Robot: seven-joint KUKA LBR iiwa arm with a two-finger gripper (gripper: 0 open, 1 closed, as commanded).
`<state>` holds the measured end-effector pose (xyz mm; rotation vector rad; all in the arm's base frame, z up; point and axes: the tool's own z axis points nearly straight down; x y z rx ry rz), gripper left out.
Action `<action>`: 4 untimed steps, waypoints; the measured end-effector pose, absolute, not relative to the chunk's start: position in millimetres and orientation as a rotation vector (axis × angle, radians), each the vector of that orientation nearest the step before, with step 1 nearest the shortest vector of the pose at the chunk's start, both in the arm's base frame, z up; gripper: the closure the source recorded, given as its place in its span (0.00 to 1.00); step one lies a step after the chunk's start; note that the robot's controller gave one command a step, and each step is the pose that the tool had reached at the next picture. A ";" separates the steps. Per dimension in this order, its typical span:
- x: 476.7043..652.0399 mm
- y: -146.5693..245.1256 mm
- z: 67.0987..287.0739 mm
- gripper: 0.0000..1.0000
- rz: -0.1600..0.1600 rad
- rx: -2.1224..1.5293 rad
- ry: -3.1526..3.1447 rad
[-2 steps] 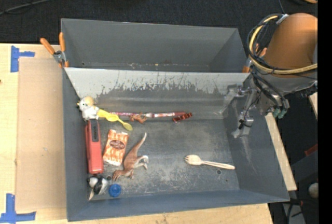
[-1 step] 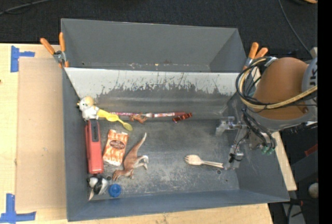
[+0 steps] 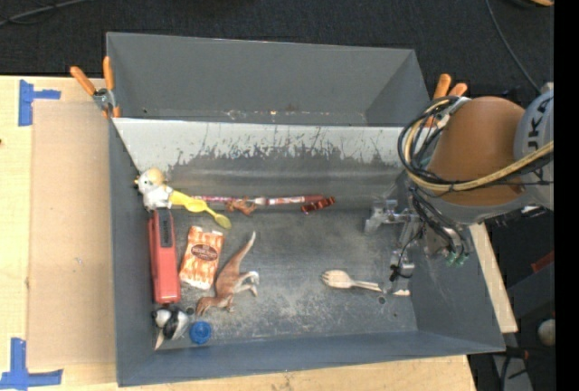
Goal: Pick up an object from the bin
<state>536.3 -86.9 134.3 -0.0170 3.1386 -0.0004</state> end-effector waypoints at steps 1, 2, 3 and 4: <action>524.1 -60.3 118.1 0.00 0.003 -0.106 3.144; 529.6 -55.9 124.9 0.00 0.001 -0.121 3.134; 520.0 -57.5 92.2 0.00 0.004 -0.126 3.141; 523.8 -70.7 70.1 1.00 0.001 -0.207 3.124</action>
Offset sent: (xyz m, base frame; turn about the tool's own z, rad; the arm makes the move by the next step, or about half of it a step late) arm 0.0012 0.0338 0.0032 -0.0693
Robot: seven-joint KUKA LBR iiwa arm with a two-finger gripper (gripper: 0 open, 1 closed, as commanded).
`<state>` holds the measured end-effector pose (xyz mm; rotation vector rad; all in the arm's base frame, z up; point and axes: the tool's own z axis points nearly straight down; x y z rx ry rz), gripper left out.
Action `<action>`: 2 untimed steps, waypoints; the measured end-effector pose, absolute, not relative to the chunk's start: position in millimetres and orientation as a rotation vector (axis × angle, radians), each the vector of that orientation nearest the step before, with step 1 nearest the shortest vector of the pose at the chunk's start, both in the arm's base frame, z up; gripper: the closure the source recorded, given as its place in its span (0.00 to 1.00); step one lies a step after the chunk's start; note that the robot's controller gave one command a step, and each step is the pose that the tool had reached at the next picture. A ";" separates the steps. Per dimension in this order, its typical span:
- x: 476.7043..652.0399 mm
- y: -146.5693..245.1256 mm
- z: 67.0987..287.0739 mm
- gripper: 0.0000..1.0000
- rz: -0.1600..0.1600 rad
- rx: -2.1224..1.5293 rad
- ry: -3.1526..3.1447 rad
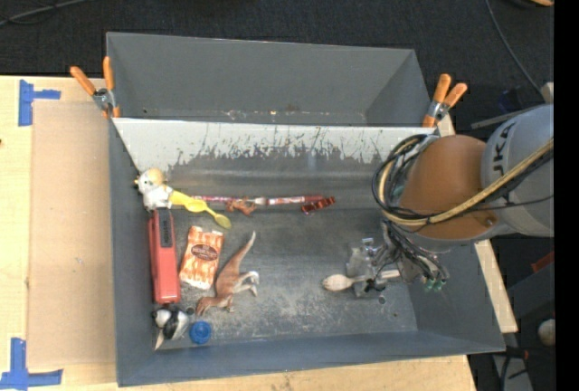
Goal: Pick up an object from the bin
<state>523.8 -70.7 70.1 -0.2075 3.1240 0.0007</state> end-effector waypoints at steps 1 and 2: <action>523.9 -70.5 70.1 1.00 0.000 -0.212 3.124; 523.9 -70.5 70.1 1.00 0.000 -0.213 3.124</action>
Offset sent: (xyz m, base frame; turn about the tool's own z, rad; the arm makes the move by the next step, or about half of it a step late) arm 0.0000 0.0000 0.0000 0.0000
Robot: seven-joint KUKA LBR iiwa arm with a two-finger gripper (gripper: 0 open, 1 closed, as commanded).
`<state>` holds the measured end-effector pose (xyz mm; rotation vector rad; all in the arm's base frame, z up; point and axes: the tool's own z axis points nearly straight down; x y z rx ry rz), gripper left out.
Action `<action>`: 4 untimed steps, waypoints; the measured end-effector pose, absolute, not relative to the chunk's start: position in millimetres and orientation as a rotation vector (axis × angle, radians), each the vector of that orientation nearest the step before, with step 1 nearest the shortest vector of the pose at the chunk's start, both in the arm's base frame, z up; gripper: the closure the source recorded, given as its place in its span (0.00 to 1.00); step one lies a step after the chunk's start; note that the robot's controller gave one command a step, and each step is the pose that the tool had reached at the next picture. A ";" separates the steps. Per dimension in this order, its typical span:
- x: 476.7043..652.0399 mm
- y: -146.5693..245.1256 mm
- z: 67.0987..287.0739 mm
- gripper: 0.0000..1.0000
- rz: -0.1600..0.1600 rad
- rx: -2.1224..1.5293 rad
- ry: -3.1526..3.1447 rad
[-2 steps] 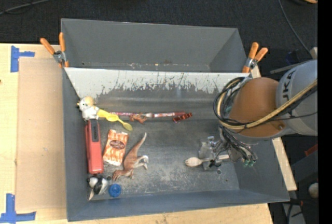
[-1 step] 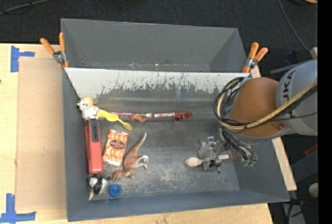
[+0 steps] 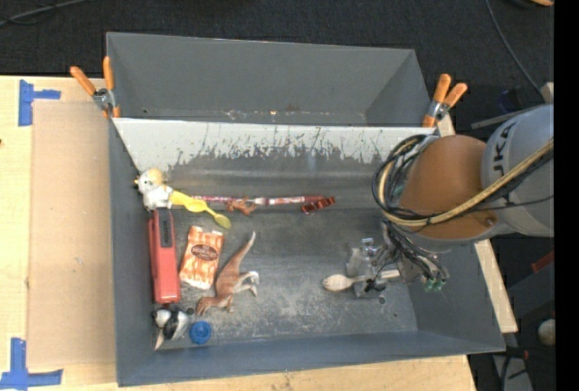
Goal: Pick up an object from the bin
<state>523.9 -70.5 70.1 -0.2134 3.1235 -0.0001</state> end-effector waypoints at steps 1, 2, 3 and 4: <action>523.2 -89.6 129.6 1.00 0.004 -0.287 3.124; 524.4 -117.9 204.6 1.00 0.007 -0.482 3.102; 521.1 -125.3 233.5 1.00 0.004 -0.762 3.042; 519.7 -77.3 214.4 1.00 0.002 -0.825 3.023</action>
Offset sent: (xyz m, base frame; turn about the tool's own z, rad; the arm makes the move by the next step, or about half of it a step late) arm 0.0003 -0.0525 0.1404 -0.1742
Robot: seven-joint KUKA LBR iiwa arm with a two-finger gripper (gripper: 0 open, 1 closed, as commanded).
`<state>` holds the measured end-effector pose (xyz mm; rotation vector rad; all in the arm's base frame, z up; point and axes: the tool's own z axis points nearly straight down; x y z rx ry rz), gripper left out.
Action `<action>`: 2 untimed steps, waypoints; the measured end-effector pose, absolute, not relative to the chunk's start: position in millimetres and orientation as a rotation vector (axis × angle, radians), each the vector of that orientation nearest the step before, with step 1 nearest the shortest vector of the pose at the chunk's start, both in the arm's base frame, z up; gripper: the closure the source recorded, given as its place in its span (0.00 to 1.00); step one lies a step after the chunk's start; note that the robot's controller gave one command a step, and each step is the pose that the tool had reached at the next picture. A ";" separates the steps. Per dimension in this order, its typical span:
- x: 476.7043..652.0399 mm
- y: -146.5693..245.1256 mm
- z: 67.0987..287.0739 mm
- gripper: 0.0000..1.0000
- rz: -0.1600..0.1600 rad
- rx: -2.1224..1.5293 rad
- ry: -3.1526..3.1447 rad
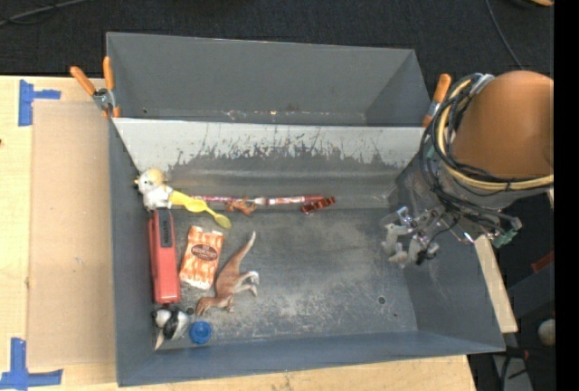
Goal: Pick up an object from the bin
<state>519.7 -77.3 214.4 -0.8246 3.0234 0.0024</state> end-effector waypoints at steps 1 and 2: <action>518.5 -65.4 203.6 1.00 0.008 -0.526 3.089; 539.6 -19.4 178.6 1.00 0.002 -0.663 3.063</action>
Offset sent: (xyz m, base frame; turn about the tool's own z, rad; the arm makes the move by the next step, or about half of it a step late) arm 0.0387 0.1167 -0.0572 0.0786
